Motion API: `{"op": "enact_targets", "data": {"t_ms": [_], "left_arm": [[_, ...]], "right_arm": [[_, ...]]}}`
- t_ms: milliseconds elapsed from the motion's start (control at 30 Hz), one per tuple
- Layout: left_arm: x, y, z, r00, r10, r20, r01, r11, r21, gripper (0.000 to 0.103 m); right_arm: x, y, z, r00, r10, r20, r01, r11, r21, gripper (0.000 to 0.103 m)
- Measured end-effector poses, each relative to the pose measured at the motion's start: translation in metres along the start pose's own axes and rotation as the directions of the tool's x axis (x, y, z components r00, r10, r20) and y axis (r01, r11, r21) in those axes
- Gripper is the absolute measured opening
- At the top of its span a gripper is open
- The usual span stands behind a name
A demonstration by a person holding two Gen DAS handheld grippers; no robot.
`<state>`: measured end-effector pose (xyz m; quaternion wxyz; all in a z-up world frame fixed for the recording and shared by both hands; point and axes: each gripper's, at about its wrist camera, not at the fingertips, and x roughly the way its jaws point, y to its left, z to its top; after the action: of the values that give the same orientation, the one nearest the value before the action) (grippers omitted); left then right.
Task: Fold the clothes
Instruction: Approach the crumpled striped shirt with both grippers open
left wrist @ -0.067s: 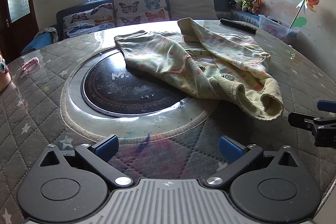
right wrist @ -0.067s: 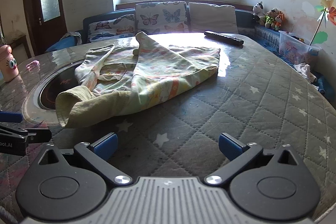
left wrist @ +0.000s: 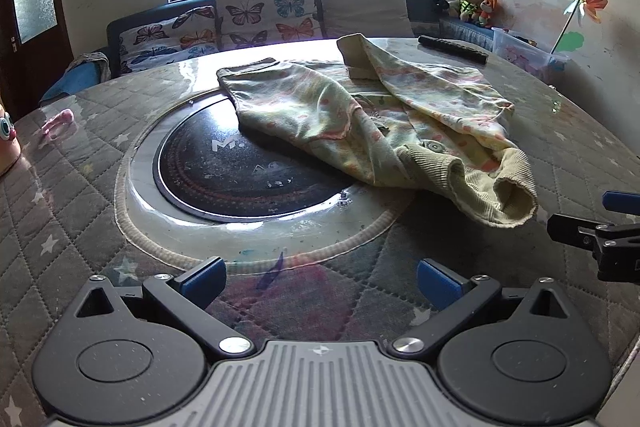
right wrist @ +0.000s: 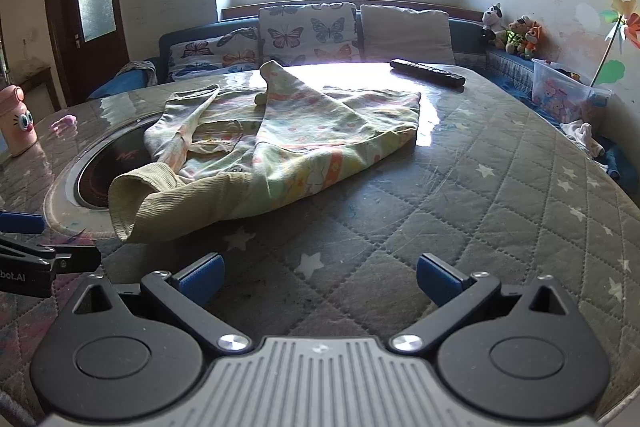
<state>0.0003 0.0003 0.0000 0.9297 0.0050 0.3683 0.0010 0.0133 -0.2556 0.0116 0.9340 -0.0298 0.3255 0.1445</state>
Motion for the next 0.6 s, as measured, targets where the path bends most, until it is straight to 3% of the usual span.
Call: {"op": "enact_targets", "data": {"t_ms": [600], "left_arm": [[-0.0053, -0.0081, -0.0026, 1.000, -0.010, -0.013, 0.010, 1.000, 0.008, 0.103]], "right_arm": [[-0.0067, 0.0018, -0.0035, 1.000, 0.002, 0.003, -0.002, 1.000, 0.017, 0.103]]}}
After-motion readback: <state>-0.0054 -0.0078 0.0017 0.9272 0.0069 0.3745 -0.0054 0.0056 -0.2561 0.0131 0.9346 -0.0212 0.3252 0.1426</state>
